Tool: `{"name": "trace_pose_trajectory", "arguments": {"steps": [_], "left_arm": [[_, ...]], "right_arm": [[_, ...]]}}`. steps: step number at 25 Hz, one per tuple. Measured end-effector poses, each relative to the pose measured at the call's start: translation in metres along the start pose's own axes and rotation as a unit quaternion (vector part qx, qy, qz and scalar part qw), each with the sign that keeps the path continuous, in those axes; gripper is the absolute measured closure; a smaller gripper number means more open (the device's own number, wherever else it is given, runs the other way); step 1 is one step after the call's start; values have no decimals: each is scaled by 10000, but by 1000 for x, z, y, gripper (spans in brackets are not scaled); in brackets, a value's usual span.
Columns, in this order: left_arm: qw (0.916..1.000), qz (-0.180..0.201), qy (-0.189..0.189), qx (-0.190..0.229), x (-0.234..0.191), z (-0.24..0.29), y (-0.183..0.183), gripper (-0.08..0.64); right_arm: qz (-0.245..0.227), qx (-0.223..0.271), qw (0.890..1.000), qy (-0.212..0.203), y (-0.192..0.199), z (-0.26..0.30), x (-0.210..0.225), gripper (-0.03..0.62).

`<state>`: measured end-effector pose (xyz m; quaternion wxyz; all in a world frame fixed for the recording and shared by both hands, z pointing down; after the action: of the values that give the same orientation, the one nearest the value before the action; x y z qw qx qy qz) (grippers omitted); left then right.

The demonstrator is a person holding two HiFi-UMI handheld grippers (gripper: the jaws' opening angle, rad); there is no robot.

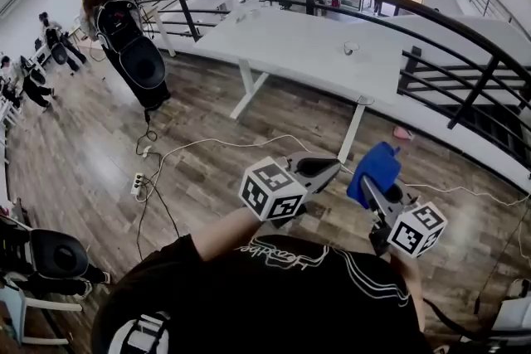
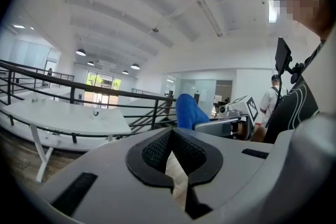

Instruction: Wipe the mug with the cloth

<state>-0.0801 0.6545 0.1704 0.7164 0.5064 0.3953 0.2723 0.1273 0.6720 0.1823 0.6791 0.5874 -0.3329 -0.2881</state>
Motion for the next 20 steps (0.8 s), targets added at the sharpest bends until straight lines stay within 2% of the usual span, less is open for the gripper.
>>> {"name": "trace_pose_trajectory", "arguments": {"steps": [6,9,16,20], "left_arm": [[9998,-155,-90,6,-21,4,0,554],[9996,-250,-133,33,-41,19,2,554],[9985,-539,-54,-98,-117,75,9,554],[9976,-673,29,-131,-186,111,4,554]], "right_arm": [[132,-62,9999,-91,4,17,15,541],[202,-62,9997,-112,10,29,37,541],[462,-295,9985,-2,30,76,109,541],[565,-356,9977,110,37,126,164,541]]}}
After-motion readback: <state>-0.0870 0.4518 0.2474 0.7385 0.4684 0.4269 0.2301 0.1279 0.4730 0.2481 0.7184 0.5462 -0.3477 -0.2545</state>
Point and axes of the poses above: the fingertips, and each gripper's own axes: z forward along the fingers, x to its right, y out of its underside, the point moved 9 cm from there along -z, backward along the fingers, and after that the axes turned 8 degrees about -z, right-handed, at the moved point
